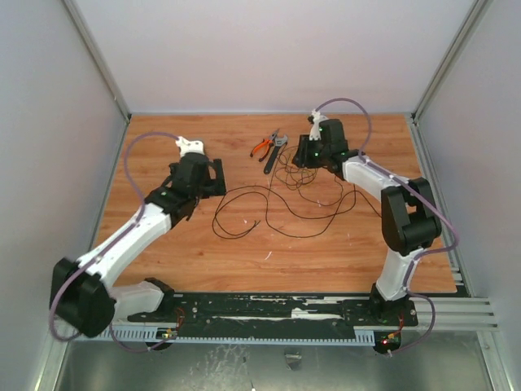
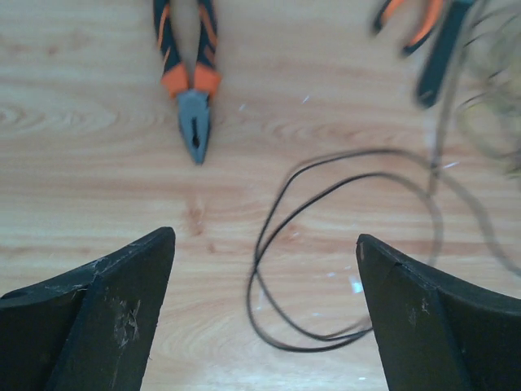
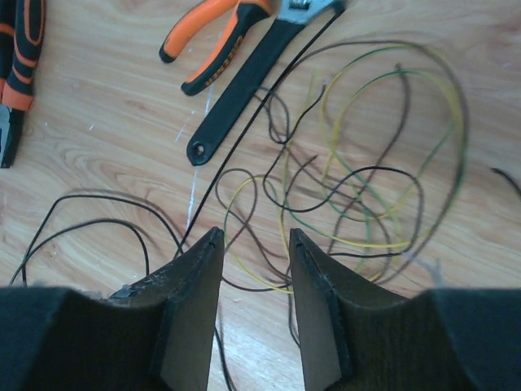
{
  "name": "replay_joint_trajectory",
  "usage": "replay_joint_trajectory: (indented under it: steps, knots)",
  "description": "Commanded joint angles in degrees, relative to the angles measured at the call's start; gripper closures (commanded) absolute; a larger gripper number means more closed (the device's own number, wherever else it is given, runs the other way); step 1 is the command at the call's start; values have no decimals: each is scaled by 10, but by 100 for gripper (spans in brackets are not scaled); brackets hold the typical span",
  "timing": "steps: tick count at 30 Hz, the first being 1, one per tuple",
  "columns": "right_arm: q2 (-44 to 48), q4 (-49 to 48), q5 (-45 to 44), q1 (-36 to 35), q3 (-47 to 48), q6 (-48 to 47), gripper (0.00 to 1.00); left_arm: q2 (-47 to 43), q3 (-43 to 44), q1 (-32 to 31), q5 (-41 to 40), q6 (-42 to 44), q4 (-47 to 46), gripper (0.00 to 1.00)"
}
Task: Zip-tie the wires
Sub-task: Place the cable at the center of the board, then untie the cable at the center of the board.
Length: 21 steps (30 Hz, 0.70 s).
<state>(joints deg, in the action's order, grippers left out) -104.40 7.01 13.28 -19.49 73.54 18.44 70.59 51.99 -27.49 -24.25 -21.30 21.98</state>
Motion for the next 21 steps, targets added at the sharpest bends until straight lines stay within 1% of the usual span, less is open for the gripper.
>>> replay_joint_trajectory:
  steps: [1,6,15,18,21]
  knots:
    - [-30,-10,-11,-27,27,21,61,-88,-18,10,58,-5,-70,2]
    - [-56,-13,-20,-50,26,28,61,-124,-18,12,77,-4,-69,2]
    - [-85,-5,-36,-74,24,33,67,-126,-29,14,83,-6,-67,2]
    - [-86,1,-44,-79,24,29,75,-129,-31,14,84,-6,-66,2]
    - [-72,12,-63,-81,31,21,90,-134,-31,15,86,-5,-66,2]
